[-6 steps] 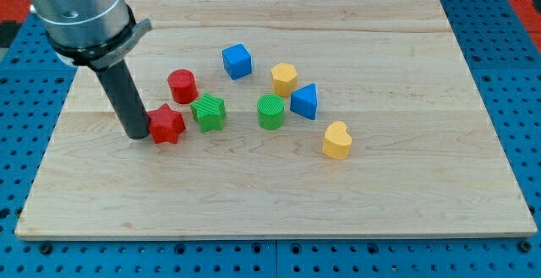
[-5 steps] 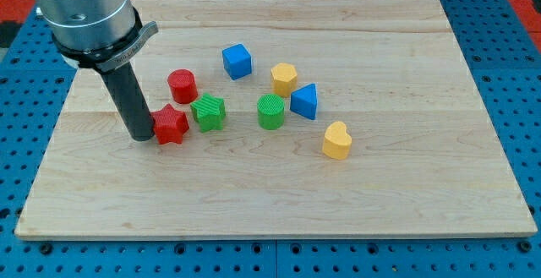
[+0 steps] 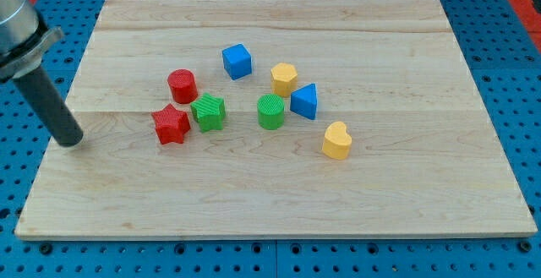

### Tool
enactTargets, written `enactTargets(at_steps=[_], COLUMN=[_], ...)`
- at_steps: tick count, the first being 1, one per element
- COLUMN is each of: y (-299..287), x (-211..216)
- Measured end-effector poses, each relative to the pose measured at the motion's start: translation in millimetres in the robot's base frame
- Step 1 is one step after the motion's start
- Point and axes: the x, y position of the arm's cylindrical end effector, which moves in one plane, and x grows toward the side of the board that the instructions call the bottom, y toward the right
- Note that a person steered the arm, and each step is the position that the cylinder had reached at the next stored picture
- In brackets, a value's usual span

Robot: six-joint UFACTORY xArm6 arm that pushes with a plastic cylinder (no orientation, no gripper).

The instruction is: Push yellow heart towards blue triangle

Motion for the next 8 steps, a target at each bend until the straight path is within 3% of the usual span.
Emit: enactTargets(at_steps=[2,3,4,7,8], y=[-2.7,60.1,61.2,149.2,186.4], x=[111.9,113.5,113.5,22.3,21.4])
